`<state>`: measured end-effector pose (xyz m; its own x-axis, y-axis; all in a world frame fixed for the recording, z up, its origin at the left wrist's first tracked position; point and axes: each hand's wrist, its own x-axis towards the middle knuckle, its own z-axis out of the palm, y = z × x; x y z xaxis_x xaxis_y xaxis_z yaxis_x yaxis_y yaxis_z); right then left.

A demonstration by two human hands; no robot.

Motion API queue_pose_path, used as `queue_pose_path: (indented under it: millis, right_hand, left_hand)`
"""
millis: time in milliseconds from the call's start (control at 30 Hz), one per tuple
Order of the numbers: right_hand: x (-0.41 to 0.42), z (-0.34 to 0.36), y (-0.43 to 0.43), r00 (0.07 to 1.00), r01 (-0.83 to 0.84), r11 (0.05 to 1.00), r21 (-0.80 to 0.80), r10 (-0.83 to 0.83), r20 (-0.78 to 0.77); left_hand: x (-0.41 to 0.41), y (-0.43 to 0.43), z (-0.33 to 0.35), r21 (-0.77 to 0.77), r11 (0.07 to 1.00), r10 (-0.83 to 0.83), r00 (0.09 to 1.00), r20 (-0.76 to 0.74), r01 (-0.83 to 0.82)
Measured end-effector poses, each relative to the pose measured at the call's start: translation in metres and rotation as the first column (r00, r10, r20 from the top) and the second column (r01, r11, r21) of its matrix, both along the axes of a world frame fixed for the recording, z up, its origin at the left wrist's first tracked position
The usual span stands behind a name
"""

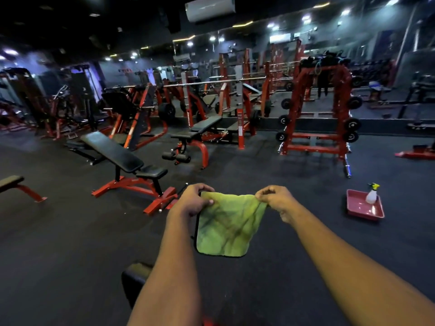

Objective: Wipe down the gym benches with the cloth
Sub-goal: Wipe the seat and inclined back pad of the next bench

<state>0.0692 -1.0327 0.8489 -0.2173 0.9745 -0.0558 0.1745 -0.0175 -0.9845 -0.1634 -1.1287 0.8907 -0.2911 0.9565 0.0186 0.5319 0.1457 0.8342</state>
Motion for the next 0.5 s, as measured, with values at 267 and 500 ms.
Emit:
queue_pose_path:
  millis: [267, 500]
  right_hand:
    - [-0.029, -0.02, 0.107, 0.996, 0.068, 0.996, 0.05, -0.07, 0.047]
    - [-0.034, -0.023, 0.241, 0.983, -0.118, 0.991, -0.054, 0.125, 0.135]
  left_hand:
    - [-0.047, 0.106, -0.018, 0.068, 0.997, 0.034, 0.999, -0.016, -0.033]
    - [-0.046, 0.237, -0.031, 0.055, 0.998, 0.023, 0.999, 0.026, -0.024]
